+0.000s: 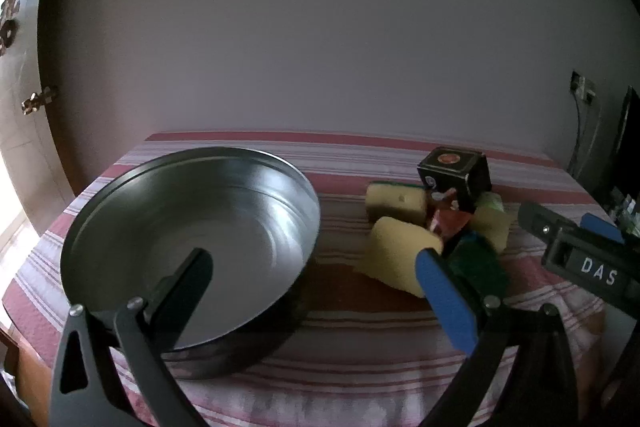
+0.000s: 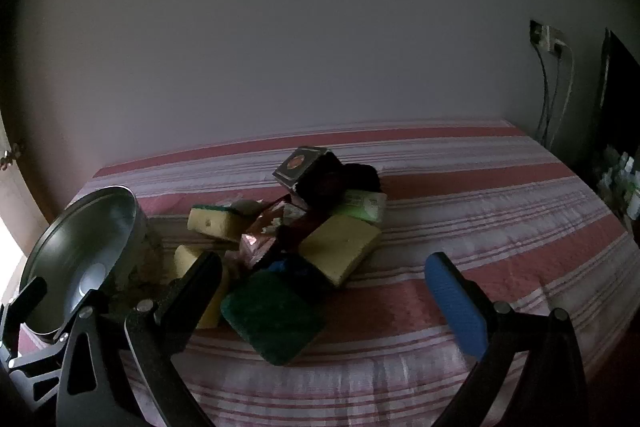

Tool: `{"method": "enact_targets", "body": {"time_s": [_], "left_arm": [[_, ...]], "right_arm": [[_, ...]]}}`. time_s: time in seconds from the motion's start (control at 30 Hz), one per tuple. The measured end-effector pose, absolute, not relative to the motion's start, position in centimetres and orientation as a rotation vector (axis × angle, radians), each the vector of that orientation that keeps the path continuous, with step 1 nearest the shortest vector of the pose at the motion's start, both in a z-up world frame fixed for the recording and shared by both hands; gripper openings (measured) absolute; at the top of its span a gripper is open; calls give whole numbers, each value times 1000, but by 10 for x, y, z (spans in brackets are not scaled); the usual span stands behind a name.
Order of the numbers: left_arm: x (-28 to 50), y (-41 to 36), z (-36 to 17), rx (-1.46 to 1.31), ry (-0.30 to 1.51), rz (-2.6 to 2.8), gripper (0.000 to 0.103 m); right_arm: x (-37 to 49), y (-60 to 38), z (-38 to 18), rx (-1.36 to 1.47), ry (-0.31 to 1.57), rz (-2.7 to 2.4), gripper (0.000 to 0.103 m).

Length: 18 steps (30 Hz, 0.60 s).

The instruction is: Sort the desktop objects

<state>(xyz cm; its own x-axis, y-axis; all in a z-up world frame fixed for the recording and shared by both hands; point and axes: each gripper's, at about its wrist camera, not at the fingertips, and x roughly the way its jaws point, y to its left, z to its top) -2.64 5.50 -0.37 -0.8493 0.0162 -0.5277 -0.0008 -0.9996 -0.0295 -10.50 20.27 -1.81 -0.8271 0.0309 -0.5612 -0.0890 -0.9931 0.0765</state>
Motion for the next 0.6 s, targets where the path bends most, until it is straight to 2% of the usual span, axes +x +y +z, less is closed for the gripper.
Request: {"method": "enact_targets", "body": {"time_s": [0.6], "left_arm": [[-32,75,-7,-891,5,2961,103]], "right_arm": [[-102,232,-23,-866,205,2927,103]]}}
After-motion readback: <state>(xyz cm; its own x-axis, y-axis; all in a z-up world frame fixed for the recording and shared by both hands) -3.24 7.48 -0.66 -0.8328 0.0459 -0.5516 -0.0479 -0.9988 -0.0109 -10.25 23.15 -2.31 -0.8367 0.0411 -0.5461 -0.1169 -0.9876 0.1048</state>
